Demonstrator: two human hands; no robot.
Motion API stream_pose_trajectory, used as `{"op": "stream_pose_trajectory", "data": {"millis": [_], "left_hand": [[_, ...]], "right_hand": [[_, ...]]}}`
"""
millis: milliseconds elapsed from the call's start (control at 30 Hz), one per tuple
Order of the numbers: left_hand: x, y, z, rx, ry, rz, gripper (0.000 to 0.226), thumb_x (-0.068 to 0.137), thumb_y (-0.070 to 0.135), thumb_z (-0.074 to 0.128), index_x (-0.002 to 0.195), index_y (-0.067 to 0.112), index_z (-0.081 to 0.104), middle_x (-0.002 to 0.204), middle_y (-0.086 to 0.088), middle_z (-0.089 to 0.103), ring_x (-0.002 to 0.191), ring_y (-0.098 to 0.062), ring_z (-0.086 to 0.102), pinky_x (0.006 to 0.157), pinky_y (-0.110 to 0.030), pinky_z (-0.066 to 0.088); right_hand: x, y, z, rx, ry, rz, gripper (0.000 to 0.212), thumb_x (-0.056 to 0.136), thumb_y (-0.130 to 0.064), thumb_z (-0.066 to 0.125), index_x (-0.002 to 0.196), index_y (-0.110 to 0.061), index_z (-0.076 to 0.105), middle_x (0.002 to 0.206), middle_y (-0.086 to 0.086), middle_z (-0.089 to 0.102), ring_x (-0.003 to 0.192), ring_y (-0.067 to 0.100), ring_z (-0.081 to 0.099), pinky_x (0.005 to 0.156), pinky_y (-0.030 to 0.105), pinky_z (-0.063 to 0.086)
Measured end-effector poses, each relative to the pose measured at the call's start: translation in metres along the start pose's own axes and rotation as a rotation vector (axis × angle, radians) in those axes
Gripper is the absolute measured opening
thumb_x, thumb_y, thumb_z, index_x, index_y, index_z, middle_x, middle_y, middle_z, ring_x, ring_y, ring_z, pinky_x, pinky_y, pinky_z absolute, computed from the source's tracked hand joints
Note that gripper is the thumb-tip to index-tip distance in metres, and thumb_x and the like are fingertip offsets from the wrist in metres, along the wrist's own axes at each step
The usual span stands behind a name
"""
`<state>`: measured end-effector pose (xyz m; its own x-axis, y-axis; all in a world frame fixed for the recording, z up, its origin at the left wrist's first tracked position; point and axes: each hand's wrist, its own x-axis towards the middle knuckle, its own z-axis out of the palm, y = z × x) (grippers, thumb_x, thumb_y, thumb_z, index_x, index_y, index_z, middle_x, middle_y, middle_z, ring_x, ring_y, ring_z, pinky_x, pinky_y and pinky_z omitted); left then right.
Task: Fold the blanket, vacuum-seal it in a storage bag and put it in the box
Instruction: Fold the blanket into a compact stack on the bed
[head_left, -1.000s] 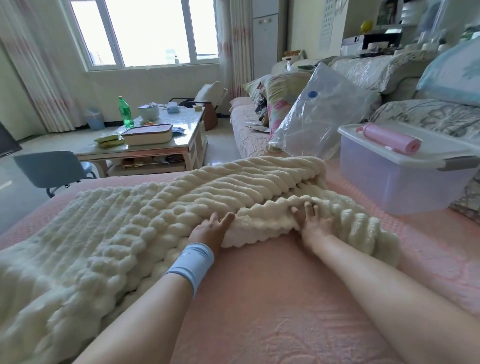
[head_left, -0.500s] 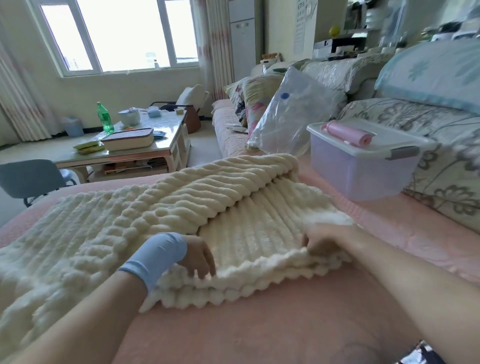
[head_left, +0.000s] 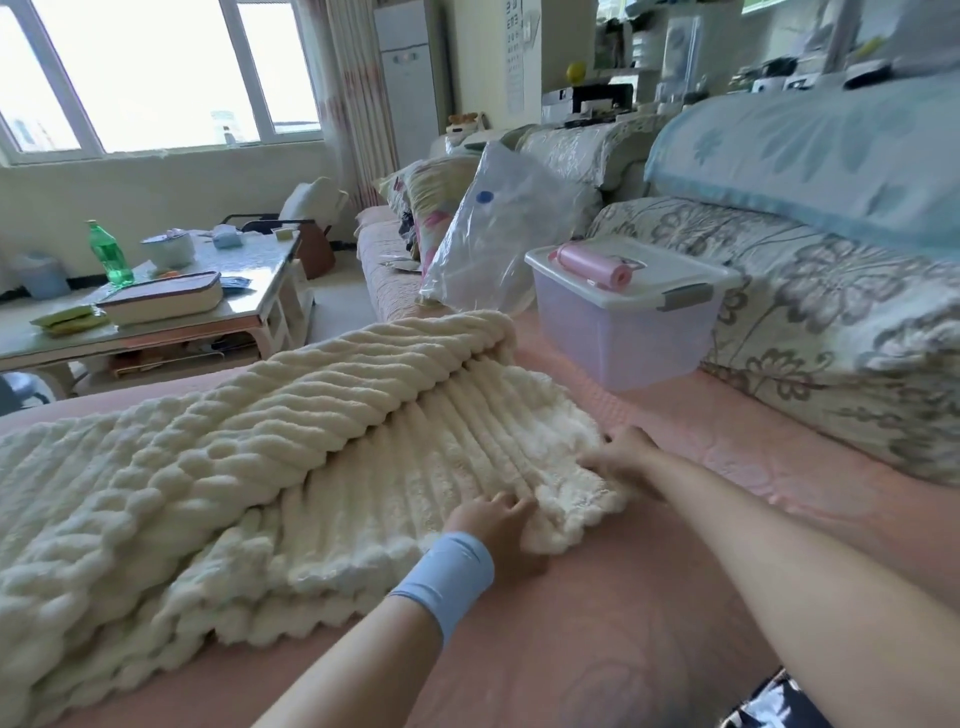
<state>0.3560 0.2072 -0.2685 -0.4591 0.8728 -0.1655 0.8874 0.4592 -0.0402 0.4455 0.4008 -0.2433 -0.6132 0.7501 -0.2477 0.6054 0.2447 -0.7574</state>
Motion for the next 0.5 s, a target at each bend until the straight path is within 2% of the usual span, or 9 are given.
{"op": "stream_pose_trajectory", "data": {"millis": [67, 133, 200, 267, 333, 367, 433, 500], "left_hand": [[0.003, -0.004, 0.000, 0.038, 0.031, -0.013, 0.057, 0.090, 0.044, 0.049, 0.142, 0.025, 0.035, 0.142, -0.003, 0.045, 0.120, -0.030, 0.055, 0.090, -0.039, 0.047], [0.005, -0.011, -0.005, 0.038, 0.034, -0.017, 0.045, 0.092, 0.027, 0.048, 0.137, 0.024, 0.043, 0.136, -0.002, 0.048, 0.116, -0.028, 0.057, 0.087, -0.038, 0.048], [0.007, -0.013, -0.013, -0.002, 0.003, -0.053, 0.046, 0.090, 0.021, 0.051, 0.135, 0.029, 0.044, 0.132, -0.001, 0.044, 0.115, -0.029, 0.056, 0.089, -0.039, 0.048], [0.008, -0.010, -0.020, -0.027, -0.038, -0.107, 0.048, 0.090, 0.016, 0.051, 0.135, 0.030, 0.042, 0.131, -0.004, 0.042, 0.117, -0.030, 0.053, 0.093, -0.039, 0.049], [0.008, -0.006, -0.028, -0.068, -0.033, -0.128, 0.040, 0.091, 0.014, 0.054, 0.130, 0.024, 0.051, 0.128, -0.007, 0.053, 0.114, -0.028, 0.056, 0.091, -0.034, 0.049], [0.009, -0.005, -0.034, -0.114, -0.003, -0.132, 0.036, 0.090, 0.015, 0.057, 0.126, 0.020, 0.055, 0.123, -0.008, 0.059, 0.111, -0.027, 0.059, 0.087, -0.032, 0.048], [0.010, 0.007, -0.044, -0.241, 0.072, -0.102, 0.028, 0.086, 0.019, 0.062, 0.114, 0.019, 0.061, 0.110, -0.005, 0.065, 0.102, -0.025, 0.063, 0.078, -0.027, 0.047], [0.010, 0.031, -0.049, -0.303, 0.082, -0.003, 0.023, 0.083, 0.019, 0.065, 0.106, 0.019, 0.064, 0.102, -0.004, 0.068, 0.098, -0.024, 0.065, 0.074, -0.025, 0.046]], "right_hand": [[0.000, -0.007, -0.002, 0.137, -0.044, -0.057, 0.046, 0.070, -0.031, 0.086, 0.109, -0.012, 0.070, 0.102, 0.001, 0.073, 0.088, 0.016, 0.070, 0.075, 0.027, 0.057], [-0.001, -0.013, -0.004, 0.284, -0.119, -0.082, 0.052, 0.073, -0.026, 0.083, 0.121, -0.016, 0.067, 0.104, 0.001, 0.073, 0.093, 0.019, 0.071, 0.079, 0.032, 0.059], [-0.001, -0.015, -0.004, 0.379, -0.233, -0.043, 0.059, 0.078, -0.015, 0.078, 0.133, -0.015, 0.058, 0.117, 0.008, 0.070, 0.102, 0.026, 0.070, 0.090, 0.043, 0.059], [-0.005, -0.013, -0.001, 0.311, -0.289, -0.019, 0.059, 0.080, -0.008, 0.075, 0.134, -0.018, 0.052, 0.124, 0.011, 0.065, 0.106, 0.029, 0.068, 0.093, 0.047, 0.058], [-0.009, -0.012, -0.005, 0.179, -0.189, -0.067, 0.056, 0.081, -0.007, 0.069, 0.132, -0.021, 0.052, 0.123, 0.008, 0.064, 0.104, 0.027, 0.067, 0.087, 0.040, 0.059], [-0.009, -0.012, -0.013, 0.038, -0.083, -0.103, 0.056, 0.083, -0.014, 0.068, 0.135, -0.021, 0.051, 0.124, 0.007, 0.063, 0.106, 0.027, 0.065, 0.083, 0.036, 0.057], [-0.011, -0.010, -0.035, -0.359, 0.152, -0.102, 0.059, 0.087, -0.034, 0.066, 0.140, -0.020, 0.045, 0.131, 0.008, 0.060, 0.113, 0.029, 0.062, 0.078, 0.032, 0.047], [-0.013, -0.010, -0.050, -0.745, 0.220, 0.040, 0.056, 0.090, -0.028, 0.062, 0.142, -0.018, 0.043, 0.136, 0.010, 0.056, 0.120, 0.030, 0.058, 0.080, 0.036, 0.047]]}}
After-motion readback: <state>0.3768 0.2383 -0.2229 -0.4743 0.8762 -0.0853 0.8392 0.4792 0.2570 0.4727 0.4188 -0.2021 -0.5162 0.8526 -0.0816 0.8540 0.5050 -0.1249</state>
